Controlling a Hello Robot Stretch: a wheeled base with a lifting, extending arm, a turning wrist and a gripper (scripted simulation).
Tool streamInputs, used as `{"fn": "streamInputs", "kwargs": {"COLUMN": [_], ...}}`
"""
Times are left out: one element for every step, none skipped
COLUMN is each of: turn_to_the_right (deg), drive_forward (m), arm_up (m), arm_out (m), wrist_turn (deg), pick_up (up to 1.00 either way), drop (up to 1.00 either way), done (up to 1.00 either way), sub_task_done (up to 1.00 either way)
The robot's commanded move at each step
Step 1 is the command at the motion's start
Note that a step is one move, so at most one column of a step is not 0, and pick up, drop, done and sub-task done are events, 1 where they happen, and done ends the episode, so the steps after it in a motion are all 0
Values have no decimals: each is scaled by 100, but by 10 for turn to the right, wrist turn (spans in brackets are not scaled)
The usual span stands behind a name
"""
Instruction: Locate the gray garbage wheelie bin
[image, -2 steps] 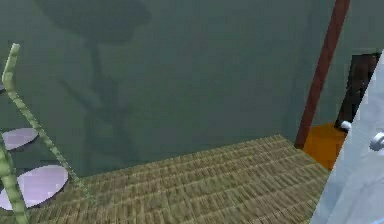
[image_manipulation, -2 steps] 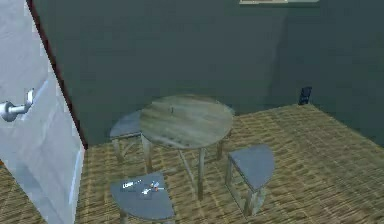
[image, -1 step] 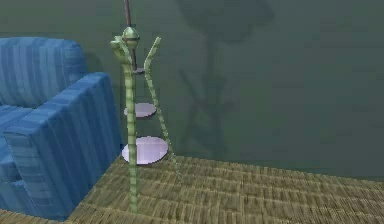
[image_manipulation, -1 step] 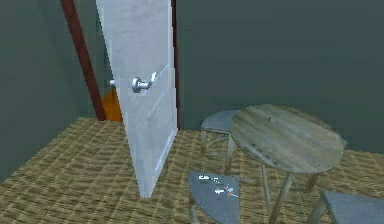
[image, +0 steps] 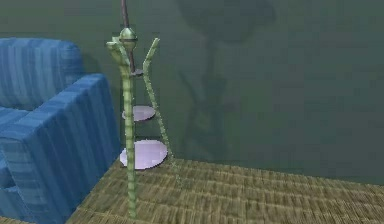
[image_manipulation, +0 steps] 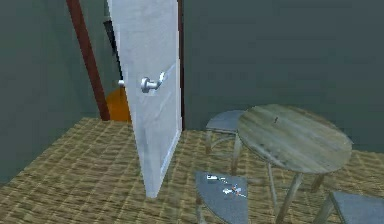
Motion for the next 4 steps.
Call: {"fn": "streamInputs", "kwargs": {"turn_to_the_right": [390,0,180,0], "drive_forward": [0,85,0,45], "arm_up": [0,0,0,0], "arm_out": [0,0,0,0], "wrist_turn": [0,0,0,0], "pick_up": [0,0,0,0], "drop": [0,0,0,0], "done": [0,0,0,0], "sub_task_done": [0,0,0,0]}}
